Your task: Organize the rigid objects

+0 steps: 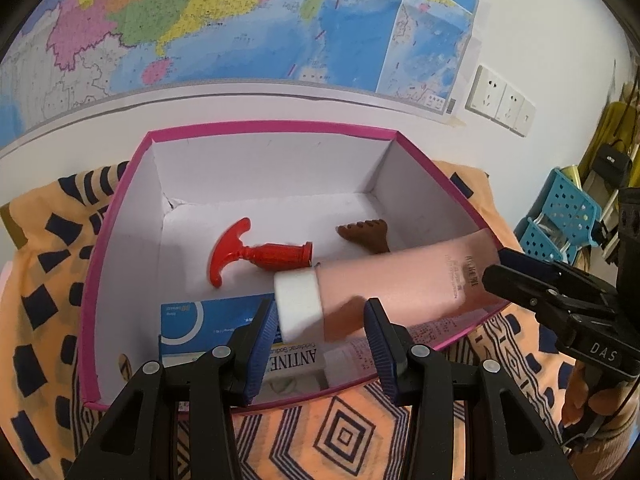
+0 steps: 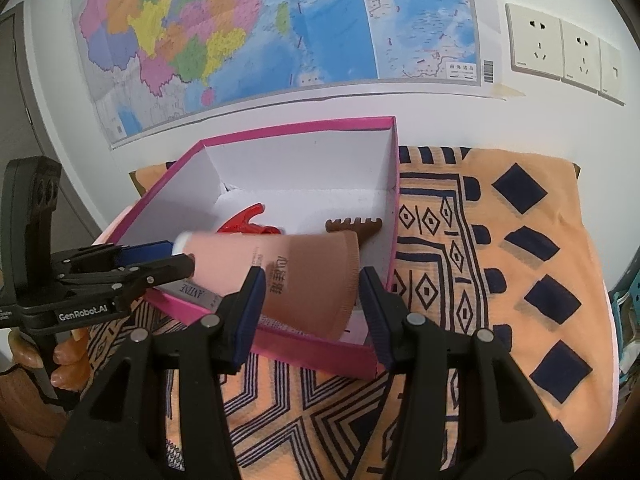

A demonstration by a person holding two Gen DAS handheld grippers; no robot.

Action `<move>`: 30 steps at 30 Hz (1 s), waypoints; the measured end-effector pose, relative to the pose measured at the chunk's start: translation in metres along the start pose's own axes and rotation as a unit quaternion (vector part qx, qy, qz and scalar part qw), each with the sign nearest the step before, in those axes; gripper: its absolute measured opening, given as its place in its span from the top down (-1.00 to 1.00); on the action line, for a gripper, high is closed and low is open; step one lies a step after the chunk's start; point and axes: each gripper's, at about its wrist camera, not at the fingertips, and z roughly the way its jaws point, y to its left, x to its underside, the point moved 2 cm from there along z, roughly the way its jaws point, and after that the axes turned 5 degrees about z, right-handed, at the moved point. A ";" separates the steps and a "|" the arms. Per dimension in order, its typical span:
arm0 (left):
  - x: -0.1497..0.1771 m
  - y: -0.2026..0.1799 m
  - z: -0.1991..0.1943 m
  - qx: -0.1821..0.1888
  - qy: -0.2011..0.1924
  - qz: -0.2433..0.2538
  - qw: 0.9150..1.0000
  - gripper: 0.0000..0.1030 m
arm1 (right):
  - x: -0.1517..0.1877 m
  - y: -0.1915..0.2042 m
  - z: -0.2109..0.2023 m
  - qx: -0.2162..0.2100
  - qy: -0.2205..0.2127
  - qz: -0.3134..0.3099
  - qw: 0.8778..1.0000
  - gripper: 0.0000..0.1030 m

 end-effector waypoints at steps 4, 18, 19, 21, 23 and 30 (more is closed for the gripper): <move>0.001 -0.002 -0.001 -0.016 -0.005 0.008 1.000 0.10 | 0.001 0.003 0.000 0.007 -0.002 -0.003 1.000 0.01; 0.027 0.001 -0.043 -0.078 -0.058 0.015 0.995 -0.97 | 0.035 0.032 -0.043 -0.002 -0.059 -0.034 0.998 -0.70; 0.031 0.000 -0.048 -0.089 -0.065 0.017 0.994 -0.99 | 0.041 0.035 -0.047 0.003 -0.064 -0.035 0.997 -0.80; 0.041 -0.001 -0.055 -0.101 -0.066 0.019 0.992 -0.99 | 0.052 0.041 -0.053 0.009 -0.072 -0.038 0.997 -0.89; 0.049 0.000 -0.058 -0.106 -0.064 0.012 0.992 -0.99 | 0.059 0.046 -0.054 0.016 -0.070 -0.040 0.997 -0.90; 0.084 0.008 -0.064 -0.121 -0.042 -0.012 0.992 -0.99 | 0.085 0.058 -0.042 0.034 -0.045 -0.037 0.998 -0.97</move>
